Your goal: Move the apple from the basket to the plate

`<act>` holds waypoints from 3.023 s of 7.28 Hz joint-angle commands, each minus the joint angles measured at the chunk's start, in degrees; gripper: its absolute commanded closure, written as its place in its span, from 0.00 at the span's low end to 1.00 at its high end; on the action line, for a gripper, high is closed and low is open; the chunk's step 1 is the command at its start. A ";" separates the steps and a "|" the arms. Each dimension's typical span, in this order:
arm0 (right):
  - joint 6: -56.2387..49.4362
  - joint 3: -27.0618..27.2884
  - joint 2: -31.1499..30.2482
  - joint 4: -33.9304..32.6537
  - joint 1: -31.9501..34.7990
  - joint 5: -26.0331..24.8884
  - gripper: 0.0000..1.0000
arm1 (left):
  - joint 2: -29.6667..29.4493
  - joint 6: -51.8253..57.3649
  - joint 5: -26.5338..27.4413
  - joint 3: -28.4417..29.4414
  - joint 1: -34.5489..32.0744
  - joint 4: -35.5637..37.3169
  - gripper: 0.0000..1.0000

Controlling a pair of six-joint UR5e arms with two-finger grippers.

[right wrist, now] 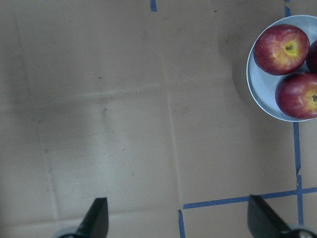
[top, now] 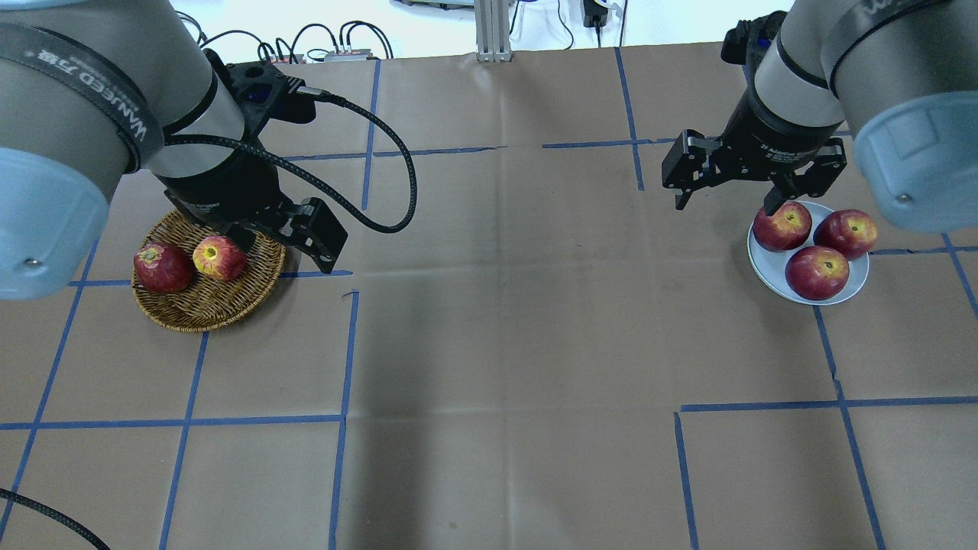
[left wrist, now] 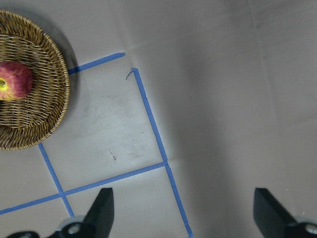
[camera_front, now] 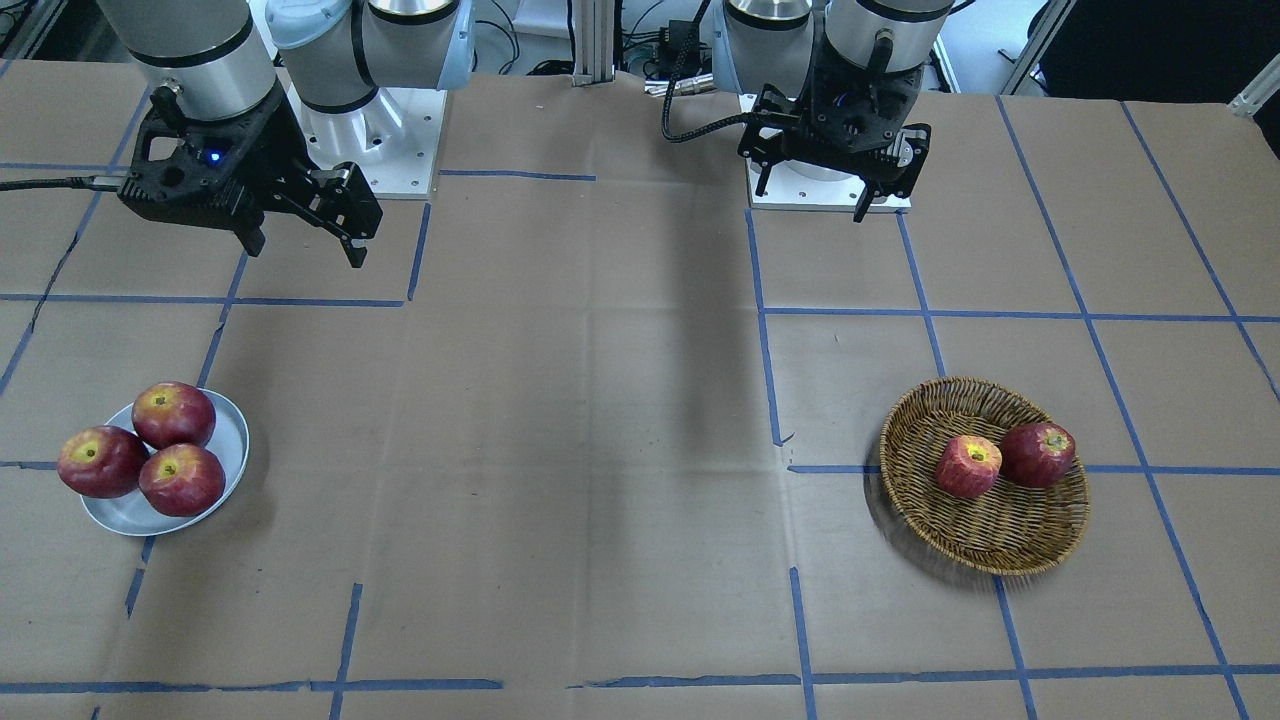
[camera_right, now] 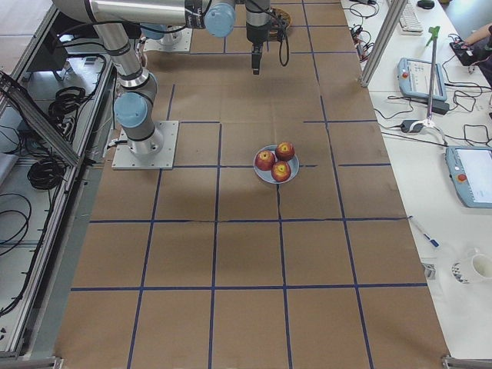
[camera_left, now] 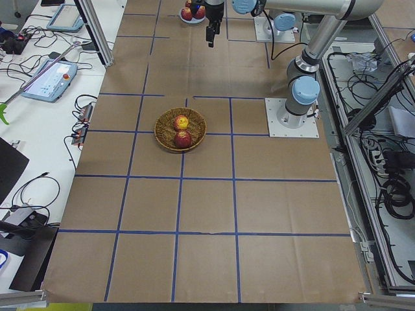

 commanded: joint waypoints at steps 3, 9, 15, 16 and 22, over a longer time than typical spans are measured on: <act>0.06 0.00 -0.03 0.00 0.00 0.09 0.00 | 0.99 18.97 4.96 -3.25 8.68 0.64 0.01; -0.02 0.00 -0.03 0.00 0.00 0.00 0.00 | 0.65 37.50 1.26 -9.41 29.02 6.00 0.02; 0.06 0.00 -0.03 0.00 0.00 0.00 0.00 | -9.13 39.00 -1.53 -14.24 31.58 14.54 0.02; 0.06 0.00 -0.03 0.00 0.00 0.00 0.00 | -13.37 39.60 -1.11 -13.29 31.49 18.88 0.02; 0.06 0.00 0.06 0.09 0.00 0.00 0.00 | -23.25 39.08 -1.11 -7.92 26.65 30.06 0.02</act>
